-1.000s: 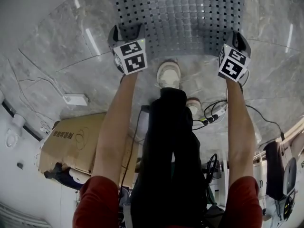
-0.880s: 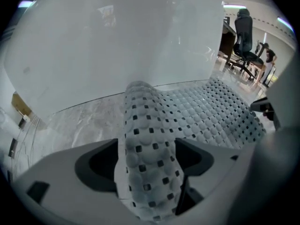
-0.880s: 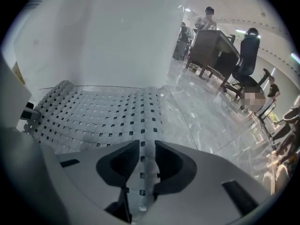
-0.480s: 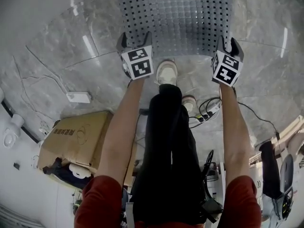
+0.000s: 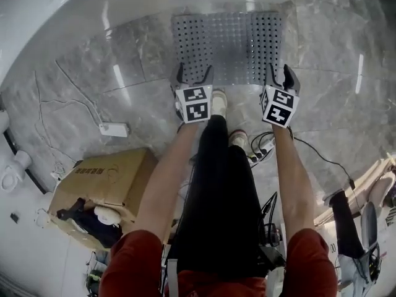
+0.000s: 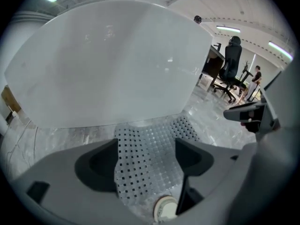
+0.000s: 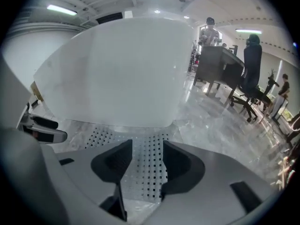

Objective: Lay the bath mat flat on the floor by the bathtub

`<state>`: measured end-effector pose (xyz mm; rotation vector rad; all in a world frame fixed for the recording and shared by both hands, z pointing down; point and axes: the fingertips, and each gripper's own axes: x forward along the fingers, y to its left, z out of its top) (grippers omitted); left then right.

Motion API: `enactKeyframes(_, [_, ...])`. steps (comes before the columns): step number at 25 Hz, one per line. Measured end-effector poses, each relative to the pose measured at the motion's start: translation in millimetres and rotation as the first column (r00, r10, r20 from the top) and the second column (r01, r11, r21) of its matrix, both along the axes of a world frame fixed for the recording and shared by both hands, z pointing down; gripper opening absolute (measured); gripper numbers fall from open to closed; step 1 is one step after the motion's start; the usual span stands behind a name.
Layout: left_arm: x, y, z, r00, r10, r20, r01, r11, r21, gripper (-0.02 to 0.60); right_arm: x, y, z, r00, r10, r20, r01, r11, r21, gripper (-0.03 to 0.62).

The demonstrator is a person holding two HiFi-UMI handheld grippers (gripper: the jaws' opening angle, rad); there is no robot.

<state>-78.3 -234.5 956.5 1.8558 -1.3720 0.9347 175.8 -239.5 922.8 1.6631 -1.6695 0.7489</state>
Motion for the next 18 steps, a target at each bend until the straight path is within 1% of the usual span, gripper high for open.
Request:
enactKeyframes(5, [15.3,0.1,-80.0,0.999,0.011,-0.048,-0.009,0.999,0.033,0.362,-25.2,-5.7,-80.5,0.997,-0.073,0.034,0.071,0.996,0.054,0.222])
enactKeyframes(7, [19.8,1.7,-111.1,0.998,0.017,-0.063,-0.014,0.999,0.048,0.36,-32.0,-4.7,-113.4,0.995,-0.086,0.042,0.083,0.994,0.075,0.222])
enactKeyframes(12, [31.6,16.8,-190.7,0.994,0.056,-0.094,-0.049,0.996,0.073,0.361,-41.8,5.7,-197.8,0.993,-0.096,0.061,0.089,0.989,0.117,0.224])
enactKeyframes(15, [38.5,23.1,-240.3,0.991,0.087,-0.102,-0.076,0.991,0.108,0.36,-43.6,9.7,-250.8,0.993,-0.098,0.068,0.086,0.983,0.161,0.224])
enactKeyframes(18, [37.1,31.8,-295.6,0.99,0.081,-0.119,-0.062,0.986,0.158,0.362,-47.0,21.3,-307.6,0.992,-0.088,0.086,0.068,0.975,0.21,0.227])
